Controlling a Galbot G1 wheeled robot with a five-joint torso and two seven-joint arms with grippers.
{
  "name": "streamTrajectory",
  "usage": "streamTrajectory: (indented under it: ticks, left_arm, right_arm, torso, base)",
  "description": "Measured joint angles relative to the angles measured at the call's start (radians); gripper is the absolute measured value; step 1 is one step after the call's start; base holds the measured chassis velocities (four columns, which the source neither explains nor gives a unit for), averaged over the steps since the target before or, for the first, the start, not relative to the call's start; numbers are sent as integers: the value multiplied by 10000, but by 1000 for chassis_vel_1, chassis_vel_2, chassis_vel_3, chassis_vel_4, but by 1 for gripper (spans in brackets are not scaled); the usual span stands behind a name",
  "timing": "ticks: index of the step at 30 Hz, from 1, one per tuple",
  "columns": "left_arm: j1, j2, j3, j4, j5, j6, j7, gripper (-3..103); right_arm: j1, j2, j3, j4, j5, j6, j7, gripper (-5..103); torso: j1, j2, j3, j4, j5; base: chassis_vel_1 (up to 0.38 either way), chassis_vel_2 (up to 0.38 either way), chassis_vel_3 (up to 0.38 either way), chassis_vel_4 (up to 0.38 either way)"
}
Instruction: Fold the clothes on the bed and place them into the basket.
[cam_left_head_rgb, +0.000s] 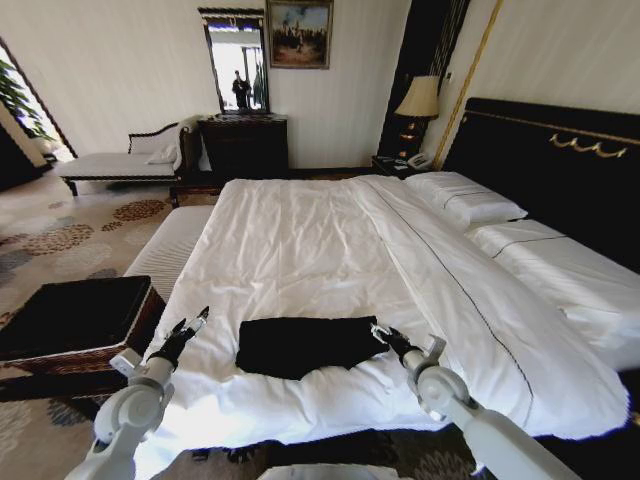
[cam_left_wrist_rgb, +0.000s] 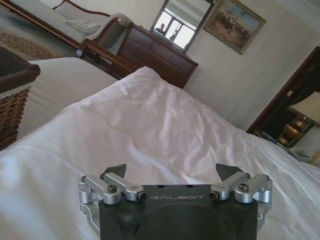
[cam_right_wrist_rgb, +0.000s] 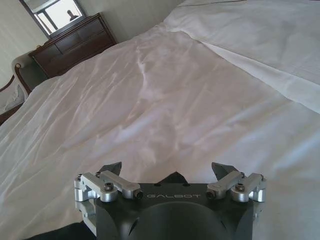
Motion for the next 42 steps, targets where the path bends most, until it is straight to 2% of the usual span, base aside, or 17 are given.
streamTrajectory:
  ticks: [2,4,7,11,13,16,20,22,24,27,31,33,34,36,39,40,42]
  left_arm:
    - [-19,12,8,0,-3,-1,0,100]
    - [-21,14,9,0,-4,-2,0,100]
    - [-9,17,20,1,-4,-5,0,100]
    - [30,3,27,-8,3,-15,0,100]
    - [36,1,27,-14,4,-17,0,100]
    - [76,15,-2,-61,5,-26,0,100]
    - [104,54,-42,-65,4,-49,0,100]
    - [107,61,-48,-65,4,-54,0,100]
    - [109,65,-50,-64,4,-64,0,100]
    - [108,66,-47,-63,4,-67,0,100]
    - [75,63,11,-46,4,-71,0,100]
    - [74,60,25,-39,6,-72,0,100]
    - [71,59,37,-22,18,-79,0,100]
    - [70,60,40,-14,21,-81,0,100]
    - [60,64,42,34,29,-95,0,100]
    - [60,64,42,34,29,-95,0,100]
    - [62,66,42,46,30,-104,1,100]
  right_arm:
    - [438,16,-137,-127,750,-409,151,100]
    - [520,18,-157,-139,937,-543,219,100]
    - [994,29,-236,-271,1722,-1246,461,100]
    - [1434,25,-369,-584,1894,-1835,435,100]
    - [1476,24,-386,-627,1897,-1903,416,100]
    - [1666,19,-497,-975,1789,-2372,140,100]
    - [1676,20,-509,-1191,1627,-2483,-61,102]
    - [1680,22,-514,-1246,1582,-2488,-118,100]
    - [1680,27,-523,-1313,1478,-2489,-226,91]
    - [1663,27,-524,-1321,1427,-2485,-265,85]
    - [1589,28,-550,-1362,1272,-2455,-336,64]
    - [1587,28,-566,-1383,1229,-2446,-360,64]
    - [1587,29,-588,-1408,1158,-2431,-387,53]
    - [1587,29,-596,-1412,1140,-2428,-395,53]
    - [1603,29,-646,-1449,1029,-2405,-431,37]
    - [1603,29,-646,-1449,1029,-2405,-431,37]
    - [1636,35,-691,-1490,931,-2368,-467,26]
  torso:
    - [0,0,0,0,3]
    - [0,0,0,0,2]
    - [0,1,0,-2,1]
    - [0,0,1,0,1]
    - [0,0,0,0,1]
    - [0,0,0,-1,2]
    - [0,0,0,-1,1]
    - [0,0,0,-1,1]
    - [0,0,0,-1,2]
    - [0,0,0,-1,2]
    - [-1,0,0,-2,1]
    - [0,0,0,-2,1]
    - [0,0,0,-2,2]
    - [0,0,0,-1,2]
    - [0,0,0,-1,1]
    - [0,0,0,-1,1]
    - [0,0,0,-1,1]
  base:
    - [0,0,0,0]
    - [0,0,0,0]
    - [0,0,0,0]
    - [0,0,0,0]
    - [0,0,0,0]
    - [0,0,0,0]
    - [0,0,0,0]
    - [0,0,0,0]
    - [0,0,0,0]
    - [0,0,0,0]
    - [0,0,0,0]
    - [0,0,0,0]
    - [0,0,0,0]
    - [0,0,0,0]
    - [0,0,0,0]
    - [0,0,0,0]
    - [0,0,0,0]
